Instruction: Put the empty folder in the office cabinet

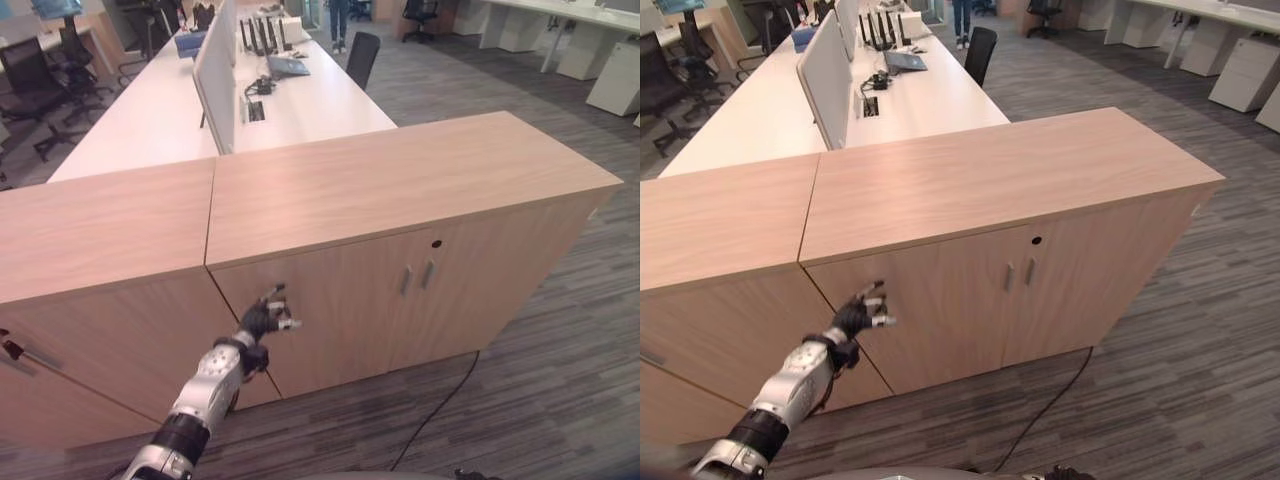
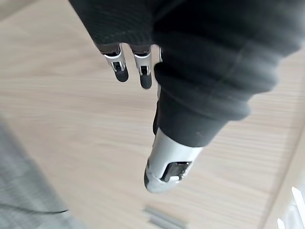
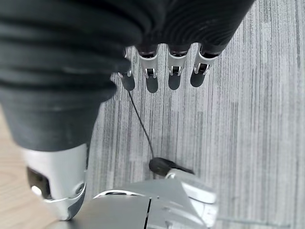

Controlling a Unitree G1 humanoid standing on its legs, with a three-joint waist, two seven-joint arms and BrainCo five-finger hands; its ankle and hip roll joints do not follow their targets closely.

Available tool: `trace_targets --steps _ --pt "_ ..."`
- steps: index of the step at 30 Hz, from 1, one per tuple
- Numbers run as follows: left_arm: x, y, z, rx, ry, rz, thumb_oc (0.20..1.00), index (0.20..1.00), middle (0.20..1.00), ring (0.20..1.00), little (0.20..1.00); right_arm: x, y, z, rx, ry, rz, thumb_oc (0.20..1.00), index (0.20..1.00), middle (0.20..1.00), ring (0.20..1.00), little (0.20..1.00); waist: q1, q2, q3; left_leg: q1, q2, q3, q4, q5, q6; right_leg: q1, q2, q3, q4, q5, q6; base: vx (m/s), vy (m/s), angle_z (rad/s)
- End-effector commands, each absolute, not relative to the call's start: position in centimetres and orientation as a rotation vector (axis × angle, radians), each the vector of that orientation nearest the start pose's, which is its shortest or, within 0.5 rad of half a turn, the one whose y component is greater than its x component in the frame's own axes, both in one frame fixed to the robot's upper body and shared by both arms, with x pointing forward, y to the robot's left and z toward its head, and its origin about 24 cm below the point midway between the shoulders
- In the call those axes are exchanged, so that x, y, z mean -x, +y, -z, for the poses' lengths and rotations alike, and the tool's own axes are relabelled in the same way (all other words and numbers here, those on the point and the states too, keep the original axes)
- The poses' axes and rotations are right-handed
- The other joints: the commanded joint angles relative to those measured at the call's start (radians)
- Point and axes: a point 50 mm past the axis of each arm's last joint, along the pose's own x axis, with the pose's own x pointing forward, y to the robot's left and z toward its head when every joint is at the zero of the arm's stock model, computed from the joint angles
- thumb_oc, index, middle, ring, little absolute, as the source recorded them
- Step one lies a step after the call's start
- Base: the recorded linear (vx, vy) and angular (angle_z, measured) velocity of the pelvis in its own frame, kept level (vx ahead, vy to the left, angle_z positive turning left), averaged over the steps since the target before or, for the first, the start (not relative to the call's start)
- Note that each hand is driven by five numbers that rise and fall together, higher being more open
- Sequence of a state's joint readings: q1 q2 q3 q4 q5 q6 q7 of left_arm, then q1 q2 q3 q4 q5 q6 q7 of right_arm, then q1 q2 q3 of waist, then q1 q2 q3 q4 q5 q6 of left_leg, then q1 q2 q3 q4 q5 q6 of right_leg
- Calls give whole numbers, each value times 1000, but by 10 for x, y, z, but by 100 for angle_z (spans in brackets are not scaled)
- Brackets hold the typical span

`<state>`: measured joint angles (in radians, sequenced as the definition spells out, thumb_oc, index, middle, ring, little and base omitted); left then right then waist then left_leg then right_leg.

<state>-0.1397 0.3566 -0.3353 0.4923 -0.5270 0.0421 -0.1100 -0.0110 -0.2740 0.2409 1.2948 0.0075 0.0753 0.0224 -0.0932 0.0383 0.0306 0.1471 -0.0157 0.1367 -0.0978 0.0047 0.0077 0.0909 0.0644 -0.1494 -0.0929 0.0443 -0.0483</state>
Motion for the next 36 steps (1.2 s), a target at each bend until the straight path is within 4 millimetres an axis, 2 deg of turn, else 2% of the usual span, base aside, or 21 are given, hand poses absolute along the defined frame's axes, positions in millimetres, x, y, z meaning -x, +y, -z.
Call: trace_targets --steps 1,2,4,6,7,11,12,14,16,17,18,19,20,24,27,29,33,36 --pt "-263 170 33 42 427 291 1000 1000 1000 1000 1000 -64 -236 168 407 1423 -103 1000 1000 1000 1000 1000 -7 -53 -26 -16 -13 -8 14 -68 12 -9 -72 -5 6 -48 122 -9 21 4" --pt "-248 174 46 1 485 329 1000 1000 1000 1000 1000 -67 -234 168 411 1410 -112 1000 1000 1000 1000 1000 -3 -50 -23 -18 -14 -10 13 -67 13 -12 -73 -6 6 -48 123 0 0 0" --pt "-231 180 58 -38 550 366 1000 1000 1000 1000 1000 -72 -234 167 414 1396 -123 1000 1000 1000 1000 1000 2 -47 -20 -20 -14 -11 12 -67 14 -15 -73 -7 6 -47 125 0 0 0" --pt "-223 184 63 -63 578 380 1000 1000 1000 1000 1000 -74 -233 167 412 1388 -128 1000 1000 1000 1000 1000 4 -46 -19 -22 -14 -11 12 -67 14 -17 -73 -8 6 -47 125 -4 10 3" --pt "-209 193 72 -120 624 386 1000 1000 1000 1000 1000 -76 -233 166 413 1377 -132 1000 1000 1000 1000 1000 8 -45 -16 -25 -15 -12 12 -67 15 -19 -74 -10 6 -48 126 -17 28 4" --pt "-177 208 103 -167 775 272 1000 1000 1000 1000 1000 -79 -238 165 419 1361 -108 1000 1000 1000 1000 1000 24 -54 -7 -36 -17 -21 14 -62 15 -24 -77 -15 6 -47 125 -3 0 1" --pt "-177 208 103 -167 774 272 1000 1000 1000 1000 1000 -79 -238 165 419 1361 -108 1000 1000 1000 1000 1000 24 -54 -7 -36 -17 -21 15 -62 15 -24 -77 -15 6 -47 125 -18 1 4" --pt "-161 216 117 -168 850 199 1000 1000 1000 1000 1000 -79 -240 164 415 1356 -90 1000 1000 1000 1000 1000 33 -60 0 -43 -19 -28 16 -58 16 -27 -78 -21 6 -45 124 -26 -5 5" --pt "-152 222 122 -198 862 142 1000 1000 1000 1000 1000 -80 -242 164 404 1344 -57 1000 1000 1000 1000 1000 48 -71 9 -49 -20 -41 17 -55 15 -29 -80 -28 6 -44 123 -34 -15 10" --pt "-144 223 128 -209 903 133 1000 1000 1000 1000 1000 -81 -242 163 401 1338 -48 1000 1000 1000 1000 1000 53 -73 11 -52 -21 -44 17 -53 15 -31 -82 -32 6 -44 123 -36 -24 24" --pt "-123 232 141 -234 1013 72 1000 1000 1000 1000 1000 -81 -245 163 390 1338 -20 1000 1000 1000 1000 1000 66 -80 16 -58 -22 -54 18 -49 14 -32 -84 -43 6 -43 123 -21 -17 24" --pt "-123 232 141 -234 1013 73 1000 1000 1000 1000 1000 -81 -245 163 390 1337 -20 1000 1000 1000 1000 1000 66 -80 17 -58 -22 -55 18 -49 14 -32 -84 -44 6 -43 123 -17 -20 24" --pt "-105 237 150 -253 1103 37 1000 1000 1000 1000 1000 -80 -246 162 393 1337 -14 1000 1000 1000 1000 1000 72 -83 20 -63 -24 -60 19 -44 13 -34 -85 -48 6 -42 122 -1 -5 16" --pt "-71 244 162 -344 1265 16 1000 1000 1000 1000 1000 -79 -246 162 401 1328 -29 1000 1000 1000 1000 1000 75 -85 23 -68 -24 -68 18 -41 11 -38 -87 -54 6 -41 123 2 -2 17" --pt "-67 246 162 -352 1281 -1 1000 1000 1000 1000 1000 -78 -247 162 407 1326 -35 1000 1000 1000 1000 1000 75 -85 23 -69 -24 -70 18 -41 11 -38 -87 -55 6 -40 123 0 2 3" --pt "-50 247 166 -288 1343 -42 1000 1000 1000 1000 1000 -79 -247 162 422 1316 -68 1000 1000 1000 1000 1000 78 -84 25 -72 -25 -76 18 -38 10 -40 -87 -54 6 -42 121 0 0 0" --pt "-36 242 169 -250 1404 -31 1000 1000 1000 1000 1000 -76 -243 163 429 1328 -106 1000 1000 1000 1000 1000 78 -81 23 -71 -24 -77 16 -39 9 -38 -87 -55 6 -45 120 6 -3 2" --pt "-34 242 169 -236 1404 -65 1000 1000 1000 1000 1000 -76 -241 164 429 1324 -114 1000 1000 1000 1000 1000 80 -81 24 -71 -23 -77 16 -39 8 -38 -86 -55 6 -45 119 5 -5 3"
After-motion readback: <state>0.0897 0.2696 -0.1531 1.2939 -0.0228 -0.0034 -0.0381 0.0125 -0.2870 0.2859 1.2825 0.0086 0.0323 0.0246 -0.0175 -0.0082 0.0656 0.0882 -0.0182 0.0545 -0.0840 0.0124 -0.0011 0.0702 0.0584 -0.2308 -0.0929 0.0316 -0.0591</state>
